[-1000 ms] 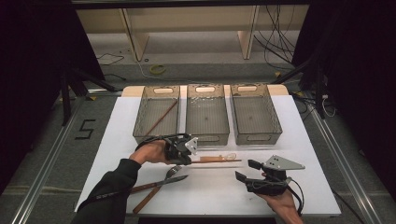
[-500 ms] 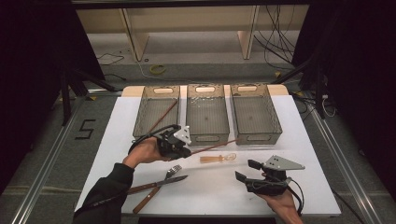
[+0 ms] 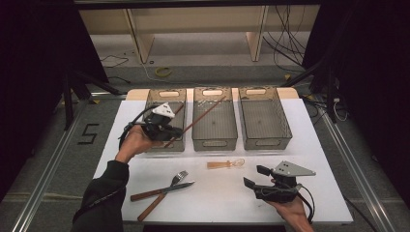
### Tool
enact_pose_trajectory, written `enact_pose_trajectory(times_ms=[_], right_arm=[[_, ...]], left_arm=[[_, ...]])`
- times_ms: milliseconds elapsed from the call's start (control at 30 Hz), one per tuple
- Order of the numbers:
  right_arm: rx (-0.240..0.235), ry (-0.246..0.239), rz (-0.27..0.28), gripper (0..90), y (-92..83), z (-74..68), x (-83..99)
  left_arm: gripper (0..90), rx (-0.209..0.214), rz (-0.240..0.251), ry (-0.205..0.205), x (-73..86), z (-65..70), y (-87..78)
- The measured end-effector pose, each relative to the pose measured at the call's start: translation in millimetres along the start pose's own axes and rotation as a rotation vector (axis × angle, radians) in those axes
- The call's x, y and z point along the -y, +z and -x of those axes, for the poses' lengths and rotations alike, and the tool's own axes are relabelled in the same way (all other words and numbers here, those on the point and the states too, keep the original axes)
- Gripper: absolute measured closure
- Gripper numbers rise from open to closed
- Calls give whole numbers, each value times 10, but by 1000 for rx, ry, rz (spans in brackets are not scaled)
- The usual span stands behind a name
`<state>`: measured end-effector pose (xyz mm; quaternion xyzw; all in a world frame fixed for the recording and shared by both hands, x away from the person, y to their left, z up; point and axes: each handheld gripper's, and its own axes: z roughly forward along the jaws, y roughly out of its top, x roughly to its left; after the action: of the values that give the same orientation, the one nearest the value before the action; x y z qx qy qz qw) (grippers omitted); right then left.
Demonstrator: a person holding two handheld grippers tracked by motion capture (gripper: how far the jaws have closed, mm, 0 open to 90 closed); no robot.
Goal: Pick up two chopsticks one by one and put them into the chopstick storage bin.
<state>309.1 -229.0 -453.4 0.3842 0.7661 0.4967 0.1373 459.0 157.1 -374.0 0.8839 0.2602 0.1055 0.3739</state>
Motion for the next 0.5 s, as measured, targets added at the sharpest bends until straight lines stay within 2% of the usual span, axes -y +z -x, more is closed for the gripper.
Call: enact_pose_trajectory(times_ms=[167,500], right_arm=[[-1,1,-1,301,0,0,1],[0,1,-1,301,0,0,1]], left_arm=[[835,-38,29,-77,21,-197,-101],[835,-103,34,-159,102,-454,-145]])
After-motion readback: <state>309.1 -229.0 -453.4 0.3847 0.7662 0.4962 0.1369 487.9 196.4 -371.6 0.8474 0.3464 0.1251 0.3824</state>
